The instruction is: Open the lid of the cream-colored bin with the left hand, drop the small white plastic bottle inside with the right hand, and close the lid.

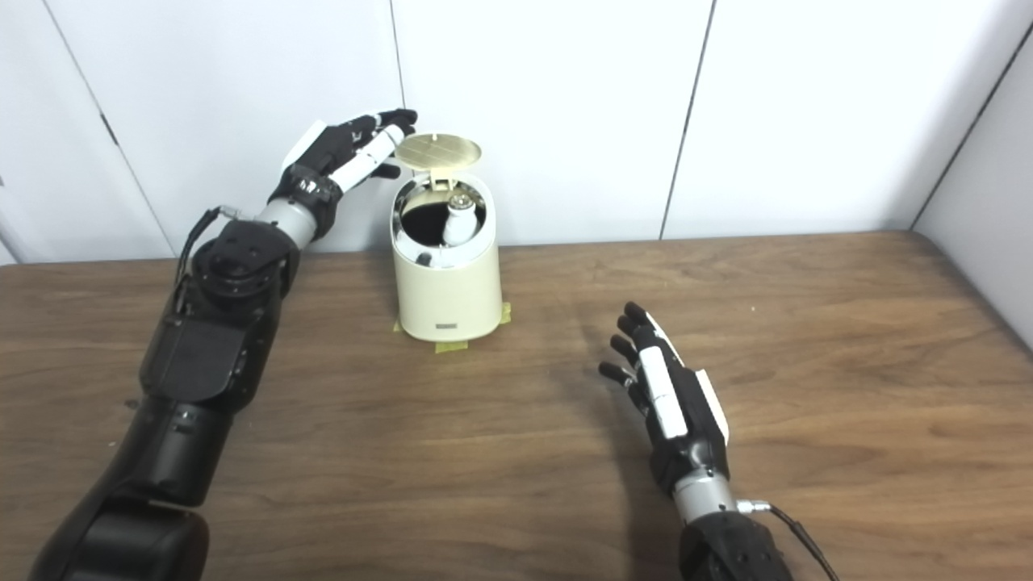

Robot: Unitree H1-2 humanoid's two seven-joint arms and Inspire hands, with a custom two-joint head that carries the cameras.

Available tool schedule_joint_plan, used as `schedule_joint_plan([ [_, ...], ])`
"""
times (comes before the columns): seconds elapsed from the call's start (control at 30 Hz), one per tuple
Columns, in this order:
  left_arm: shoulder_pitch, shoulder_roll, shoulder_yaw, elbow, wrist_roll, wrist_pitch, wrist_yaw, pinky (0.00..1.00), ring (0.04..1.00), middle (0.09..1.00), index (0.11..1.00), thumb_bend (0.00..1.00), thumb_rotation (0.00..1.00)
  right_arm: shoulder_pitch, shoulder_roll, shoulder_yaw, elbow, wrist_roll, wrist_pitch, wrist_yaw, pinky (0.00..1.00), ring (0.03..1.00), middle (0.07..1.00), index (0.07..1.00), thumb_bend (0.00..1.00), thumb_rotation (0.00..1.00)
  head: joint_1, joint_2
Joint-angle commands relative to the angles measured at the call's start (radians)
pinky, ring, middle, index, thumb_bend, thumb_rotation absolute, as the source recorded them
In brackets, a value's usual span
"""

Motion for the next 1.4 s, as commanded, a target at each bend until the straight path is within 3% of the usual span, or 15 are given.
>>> schedule_joint_plan([
  [0.0,-0.083,0.017,-0.018,-0.005,0.043,-0.058,0.008,0.74,0.815,0.828,0.826,0.34,0.64,-0.017,0.002,0.009,-0.022,0.007,-0.049,0.012,0.76,0.905,0.928,0.91,0.55,0.85,-0.001,0.001],
  [0.17,-0.111,0.006,-0.034,0.026,0.083,-0.054,0.024,0.73,0.808,0.808,0.779,0.36,0.56,-0.012,-0.009,0.039,-0.02,-0.016,-0.042,0.016,0.76,0.903,0.932,0.917,0.57,0.81,0.002,0.001],
  [0.3,-0.13,0.018,-0.089,0.024,0.169,-0.041,0.02,0.87,0.861,0.832,0.786,0.39,0.65,-0.013,-0.034,0.069,-0.019,-0.085,-0.042,0.005,0.71,0.863,0.905,0.917,0.57,0.77,0.002,0.0],
  [0.43,-0.126,0.03,-0.134,-0.003,0.248,-0.068,0.026,0.77,0.822,0.831,0.803,0.43,0.58,-0.024,-0.04,0.069,0.002,-0.083,-0.051,0.006,0.7,0.841,0.87,0.91,0.55,0.67,-0.001,-0.004],
  [0.53,-0.123,0.058,-0.198,-0.027,0.35,-0.085,0.03,0.72,0.803,0.815,0.803,0.48,0.56,-0.03,-0.048,0.078,0.017,-0.093,-0.043,0.009,0.69,0.808,0.84,0.91,0.56,0.67,-0.002,-0.004],
  [0.67,-0.109,0.096,-0.28,-0.074,0.491,-0.102,0.035,0.78,0.859,0.837,0.807,0.51,0.56,-0.032,-0.052,0.085,0.038,-0.108,-0.047,0.007,0.67,0.779,0.821,0.908,0.57,0.66,-0.003,-0.004],
  [0.8,-0.106,0.126,-0.348,-0.095,0.616,-0.153,0.042,0.98,0.873,0.833,0.806,0.46,0.56,-0.034,-0.051,0.078,0.044,-0.103,-0.05,0.009,0.67,0.773,0.806,0.907,0.56,0.67,-0.003,-0.004],
  [0.93,-0.102,0.136,-0.38,-0.11,0.707,-0.175,0.034,1.0,0.864,0.811,0.793,0.46,0.57,-0.035,-0.05,0.075,0.04,-0.1,-0.034,0.009,0.67,0.764,0.79,0.903,0.59,0.68,-0.004,-0.002],
  [1.37,-0.049,0.158,-0.417,-0.242,0.918,-0.145,-0.128,0.99,0.869,0.795,0.788,0.49,0.63,-0.038,-0.061,0.077,0.026,-0.121,-0.009,0.006,0.64,0.732,0.755,0.9,0.57,0.69,-0.004,0.01],
])
